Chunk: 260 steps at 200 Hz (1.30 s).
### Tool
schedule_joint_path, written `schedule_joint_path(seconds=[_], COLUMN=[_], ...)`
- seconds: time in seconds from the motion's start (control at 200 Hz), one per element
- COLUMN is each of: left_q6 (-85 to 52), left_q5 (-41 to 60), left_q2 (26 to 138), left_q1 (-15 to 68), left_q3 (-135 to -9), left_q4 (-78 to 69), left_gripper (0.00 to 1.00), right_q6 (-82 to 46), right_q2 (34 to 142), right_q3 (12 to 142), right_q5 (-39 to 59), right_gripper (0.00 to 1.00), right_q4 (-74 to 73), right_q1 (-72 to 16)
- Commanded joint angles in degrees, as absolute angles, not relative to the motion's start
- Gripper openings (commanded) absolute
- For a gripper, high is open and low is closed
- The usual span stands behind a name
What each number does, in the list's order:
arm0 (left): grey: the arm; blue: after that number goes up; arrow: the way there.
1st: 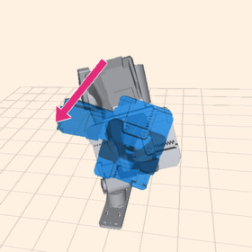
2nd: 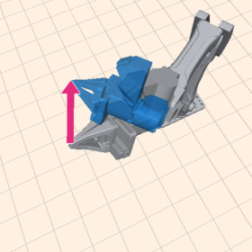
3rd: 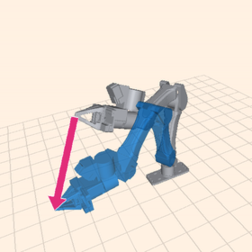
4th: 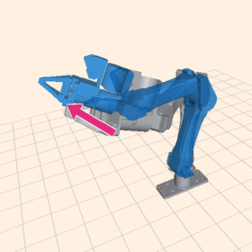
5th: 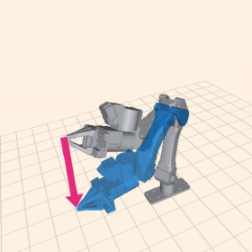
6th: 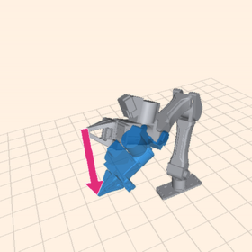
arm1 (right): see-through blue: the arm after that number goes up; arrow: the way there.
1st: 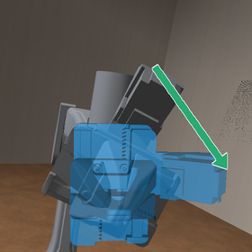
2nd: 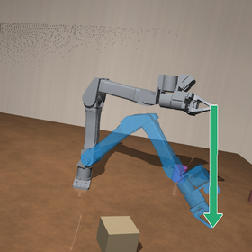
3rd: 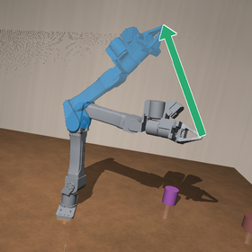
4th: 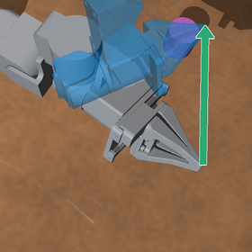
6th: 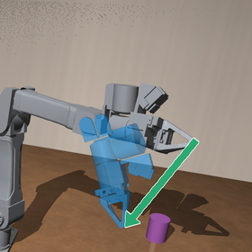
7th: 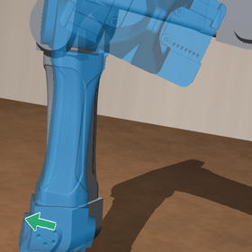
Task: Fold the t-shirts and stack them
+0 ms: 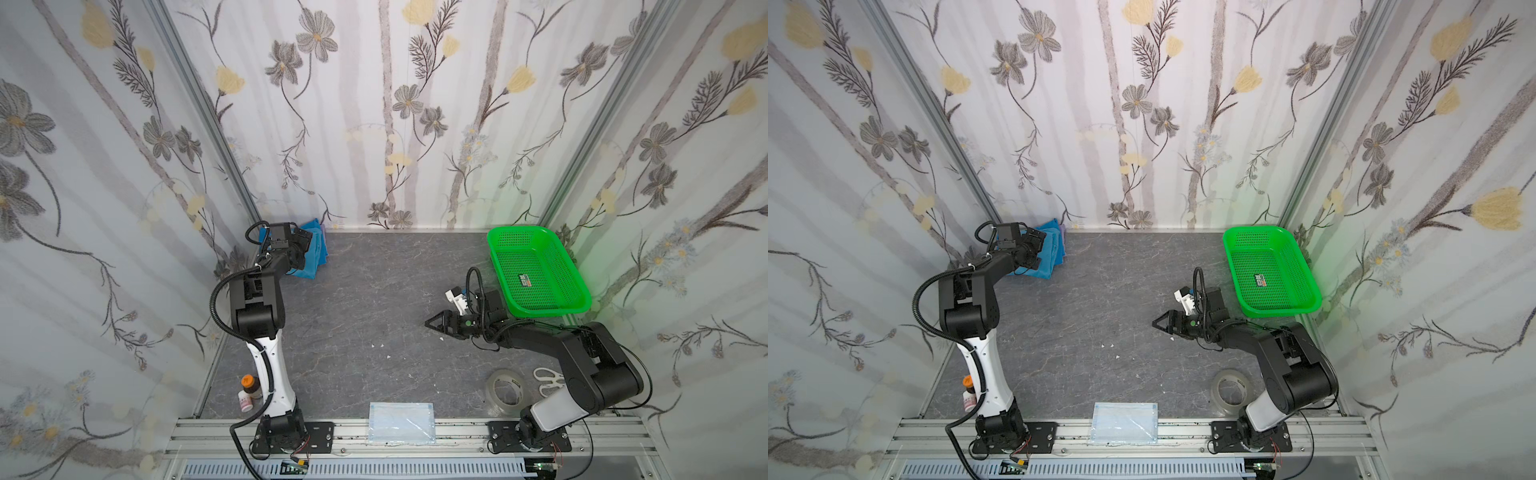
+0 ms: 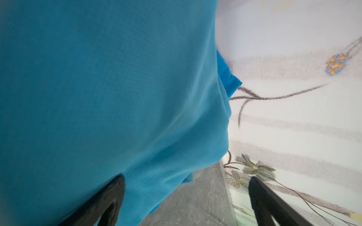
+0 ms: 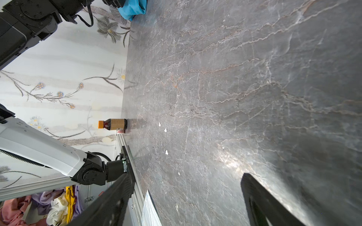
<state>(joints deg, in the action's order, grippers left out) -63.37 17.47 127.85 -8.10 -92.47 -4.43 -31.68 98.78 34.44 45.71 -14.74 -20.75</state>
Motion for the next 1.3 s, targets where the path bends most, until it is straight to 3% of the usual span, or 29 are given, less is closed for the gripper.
schedule_joint_path(seconds=[0.0,0.06,0.15,0.175,0.32,0.405,0.51,0.655,0.879,0.999,1.084,1.144,1.294], left_q6=[-70.34,-72.76,-70.31,-68.64,-48.98,-40.33,-30.41,-20.12,-9.93,-6.6,-5.91,-4.47,-3.1], left_q5=[27.07,30.83,34.49,35.13,32.84,26.56,11.94,-9.41,-20.43,-20.26,-18.19,-15.91,-11.83], left_q2=[131.49,130.71,124.0,121.34,102.81,92.41,80.3,70.44,64.16,67.53,71.31,74.42,79.33], left_q1=[-9.04,-9.93,-11.0,-11.19,-10.64,-9.8,-7.05,-2.12,0.68,1.38,1.56,1.58,1.17], left_q3=[-91.36,-89.87,-85.68,-83.97,-73.86,-67.98,-60.61,-50.31,-26.38,-24.28,-20.32,-18.55,-18.24], left_q4=[-26.07,-34.99,-36.71,-36.34,-16.94,-8.31,0.37,1.67,-27.7,-29.8,-38.91,-43.37,-51.02], left_gripper=[1.0,1.0,1.0,1.0,1.0,1.0,1.0,1.0,1.0,1.0,1.0,1.0,1.0], right_q6=[-30.69,-29.0,-25.0,-23.81,-16.97,-14.25,-10.12,-3.7,11.76,12.75,13.7,12.9,9.78], right_q2=[98.17,97.26,94.53,93.42,85.27,81.79,78.52,73.67,70.54,75.47,79.08,78.94,78.92], right_q3=[34.91,35.94,38.21,38.86,45.31,48.22,49.46,41.06,20.06,18.69,16.94,18.31,14.07], right_q5=[45.35,44.29,39.07,37.2,20.29,8.59,-4.46,-23.38,-21.46,-20.24,-20.3,-19.56,-18.31], right_gripper=[0.89,0.89,0.9,0.96,1.0,1.0,1.0,1.0,1.0,1.0,1.0,1.0,1.0], right_q4=[-15.05,-12.22,-6.06,-4.55,4.08,5.81,4.86,-10.23,-50.5,-55.44,-61.59,-57.38,-63.59], right_q1=[-20.82,-20.8,-20.83,-20.84,-20.74,-20.24,-19.02,-17.49,-16.38,-15.91,-15.96,-15.66,-13.69])
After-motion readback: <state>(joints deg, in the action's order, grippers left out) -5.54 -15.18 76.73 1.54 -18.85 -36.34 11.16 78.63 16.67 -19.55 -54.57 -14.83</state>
